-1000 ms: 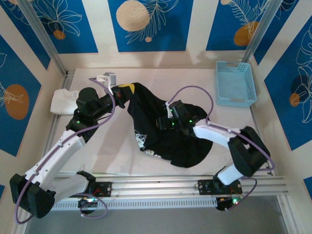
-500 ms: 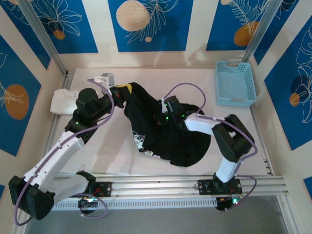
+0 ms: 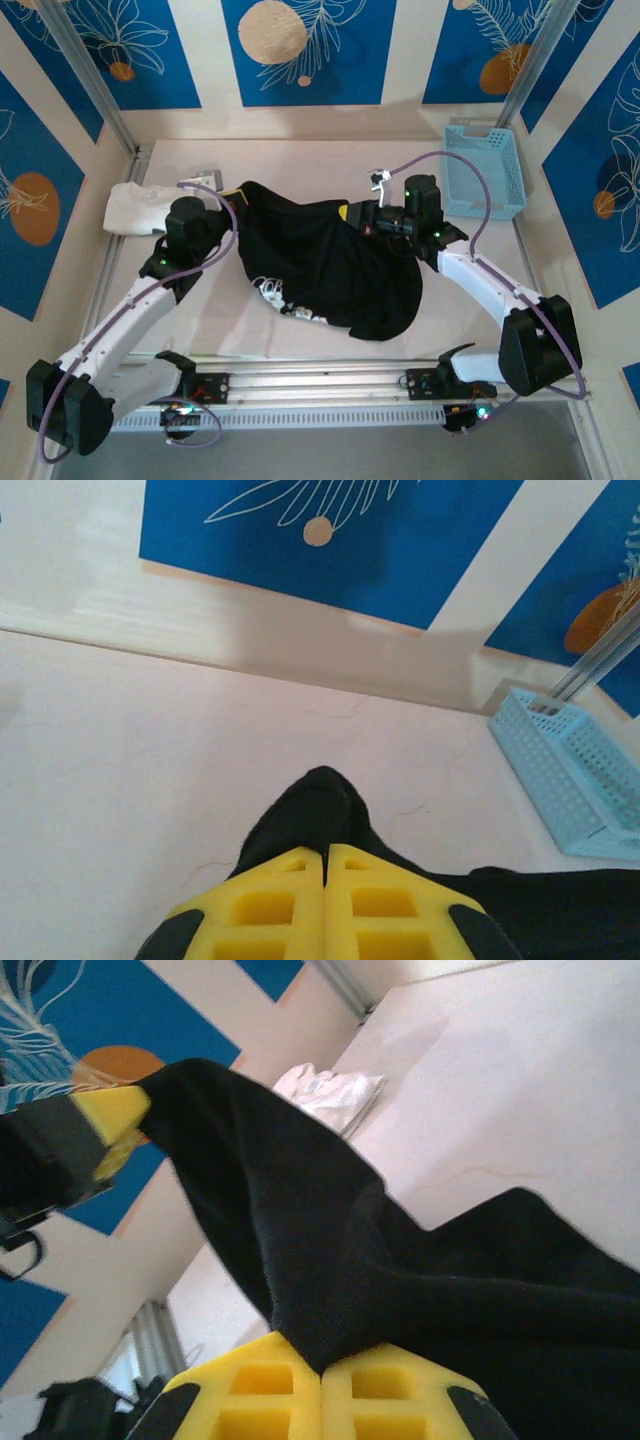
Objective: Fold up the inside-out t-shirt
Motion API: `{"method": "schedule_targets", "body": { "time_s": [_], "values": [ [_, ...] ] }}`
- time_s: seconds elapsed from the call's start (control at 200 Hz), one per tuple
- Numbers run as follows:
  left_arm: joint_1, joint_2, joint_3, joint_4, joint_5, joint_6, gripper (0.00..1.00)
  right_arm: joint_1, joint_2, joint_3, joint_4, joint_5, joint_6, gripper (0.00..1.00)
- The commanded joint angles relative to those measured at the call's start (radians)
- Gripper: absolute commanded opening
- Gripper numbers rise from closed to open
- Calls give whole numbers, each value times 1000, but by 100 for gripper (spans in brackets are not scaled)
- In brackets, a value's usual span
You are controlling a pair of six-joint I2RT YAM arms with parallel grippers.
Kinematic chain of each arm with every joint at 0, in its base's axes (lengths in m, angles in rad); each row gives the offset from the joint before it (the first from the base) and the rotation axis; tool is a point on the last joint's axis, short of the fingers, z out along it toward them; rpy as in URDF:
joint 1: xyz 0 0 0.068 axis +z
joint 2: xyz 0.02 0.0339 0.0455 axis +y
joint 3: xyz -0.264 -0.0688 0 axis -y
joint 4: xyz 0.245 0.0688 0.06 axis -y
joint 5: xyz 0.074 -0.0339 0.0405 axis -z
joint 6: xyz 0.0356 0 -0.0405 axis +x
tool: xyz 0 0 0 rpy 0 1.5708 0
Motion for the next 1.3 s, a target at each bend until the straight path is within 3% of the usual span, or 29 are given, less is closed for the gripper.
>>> {"method": "schedule_targets", "body": {
  "time_s": [0.0, 0.035, 0.22, 0.355, 0.475, 0.615, 0.87, 0.95, 1.005, 1.045, 1.165, 1.295],
  "values": [
    [9, 42, -29, -11, -29, 72, 0, -23, -8, 40, -27, -155, 14, 0],
    [9, 65, -42, -15, -29, 89, 1, -26, -4, 57, -51, -156, -1, 0],
    [4, 188, -21, -137, -91, 197, 31, -25, 59, 109, -66, -176, 18, 0],
    [-59, 97, -84, -92, -138, 247, 46, -24, 101, 129, -60, -184, 38, 0],
    [-116, 29, -187, 89, 32, 297, 51, -24, 118, 137, -64, -172, 36, 0],
    [-156, 133, -181, 176, 247, 340, 56, -26, 136, 154, -67, -169, 35, 0],
    [-220, 363, -61, 168, 329, 431, 62, -30, 140, 173, -84, -158, 29, 0],
    [-223, 427, -23, 164, 312, 433, 60, -29, 142, 174, -86, -157, 27, 0],
    [-223, 468, 11, 150, 262, 421, 53, -30, 142, 173, -92, -156, 21, 0],
    [-223, 493, 39, 131, 211, 410, 43, -30, 139, 176, -110, -146, 6, 0],
    [-219, 519, 105, 71, 133, 365, 2, -30, 114, 200, -236, -63, -94, 0],
    [-206, 447, 137, 12, 266, 242, 0, -25, 65, 256, -375, 78, -216, 0]
  ]
}}
